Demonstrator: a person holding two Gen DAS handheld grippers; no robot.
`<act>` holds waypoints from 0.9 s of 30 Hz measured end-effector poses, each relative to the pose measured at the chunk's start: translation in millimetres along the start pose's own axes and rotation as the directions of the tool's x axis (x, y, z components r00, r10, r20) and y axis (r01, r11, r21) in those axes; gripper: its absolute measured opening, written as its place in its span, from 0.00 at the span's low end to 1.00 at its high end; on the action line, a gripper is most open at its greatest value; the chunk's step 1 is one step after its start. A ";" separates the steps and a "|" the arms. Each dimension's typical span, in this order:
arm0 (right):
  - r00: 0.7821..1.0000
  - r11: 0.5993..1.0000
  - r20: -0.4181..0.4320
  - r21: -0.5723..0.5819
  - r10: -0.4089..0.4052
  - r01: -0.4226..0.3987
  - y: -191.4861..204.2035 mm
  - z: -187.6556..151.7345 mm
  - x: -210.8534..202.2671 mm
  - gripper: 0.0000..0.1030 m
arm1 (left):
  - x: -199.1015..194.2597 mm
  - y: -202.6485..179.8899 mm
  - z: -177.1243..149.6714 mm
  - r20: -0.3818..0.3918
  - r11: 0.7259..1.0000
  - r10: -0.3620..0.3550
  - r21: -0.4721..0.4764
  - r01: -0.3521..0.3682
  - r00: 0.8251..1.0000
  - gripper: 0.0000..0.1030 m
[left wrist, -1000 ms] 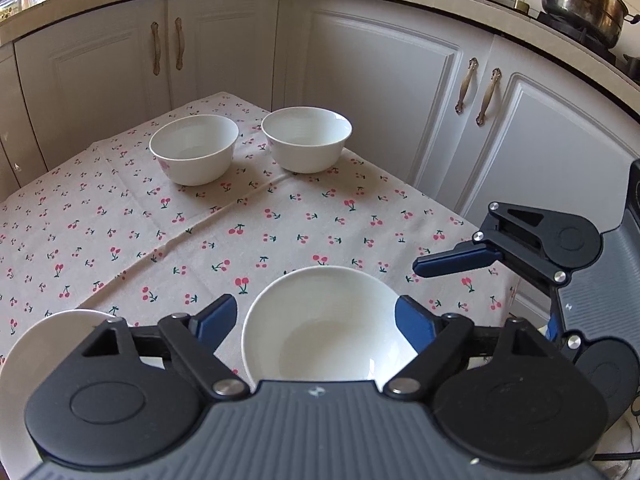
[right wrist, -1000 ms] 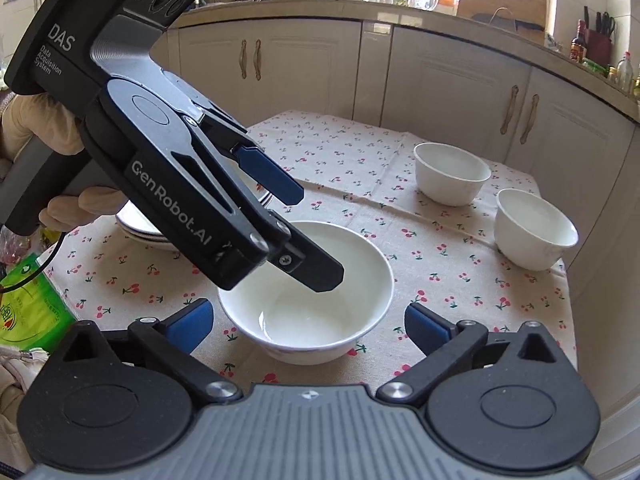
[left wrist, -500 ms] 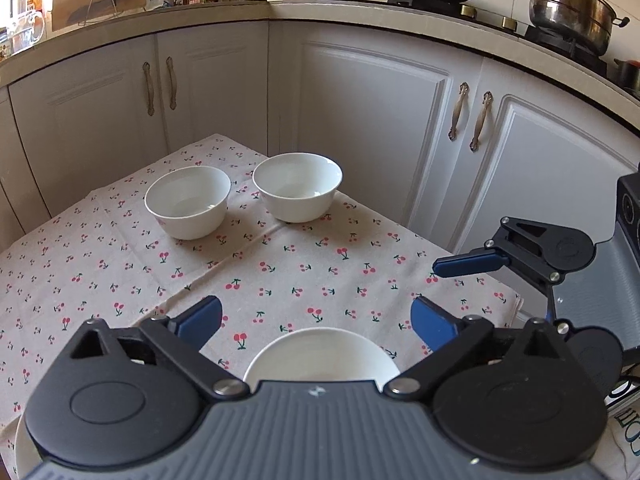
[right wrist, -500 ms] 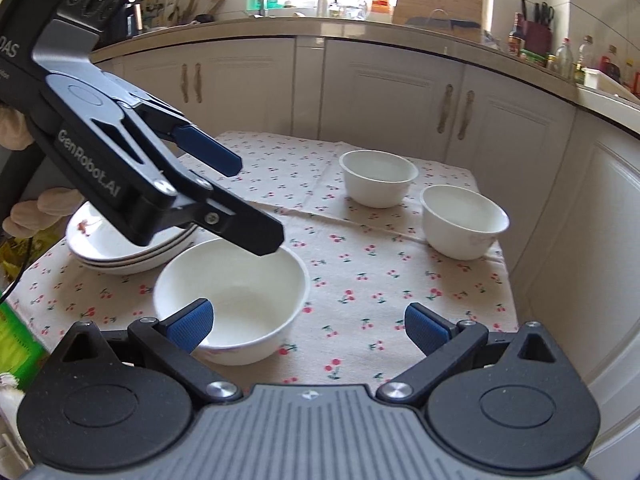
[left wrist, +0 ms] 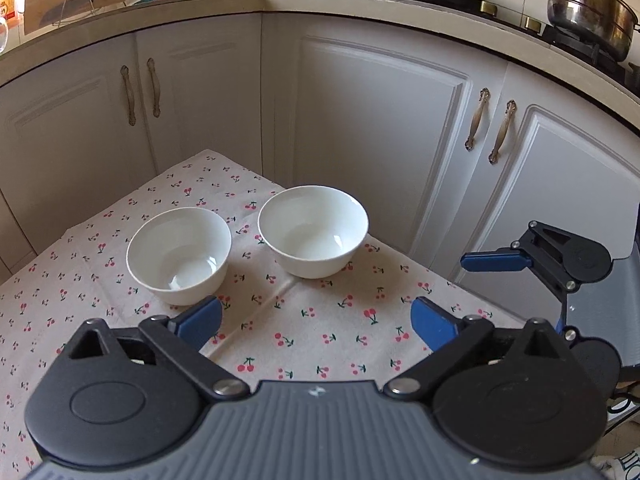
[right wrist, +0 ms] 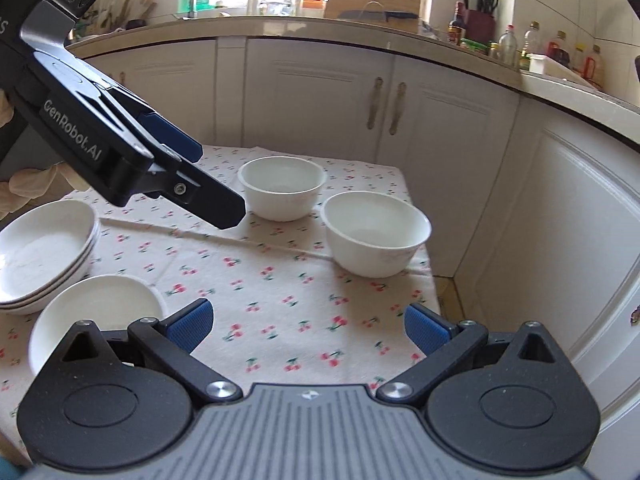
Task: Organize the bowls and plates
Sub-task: 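Open the left tool and release the bowl, then move the left tool to a second white bowl and grasp its rim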
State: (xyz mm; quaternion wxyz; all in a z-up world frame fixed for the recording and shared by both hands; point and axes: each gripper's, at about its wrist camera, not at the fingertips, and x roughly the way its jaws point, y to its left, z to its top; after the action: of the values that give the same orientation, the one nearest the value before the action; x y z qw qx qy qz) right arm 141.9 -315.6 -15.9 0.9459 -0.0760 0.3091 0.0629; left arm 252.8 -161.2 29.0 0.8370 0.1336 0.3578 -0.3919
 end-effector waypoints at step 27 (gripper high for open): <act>0.999 1.000 -0.052 -0.012 -0.007 0.006 -45.9 25.6 99.4 1.00 | 119.3 33.8 82.5 -0.117 0.991 -0.131 -0.018 0.130 0.984 0.97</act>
State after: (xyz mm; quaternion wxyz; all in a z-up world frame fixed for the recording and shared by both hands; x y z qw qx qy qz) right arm 243.8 -348.8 -49.8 0.9372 -0.0842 0.3331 0.0595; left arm 371.0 -247.5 1.6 0.7876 0.1285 0.4167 -0.4354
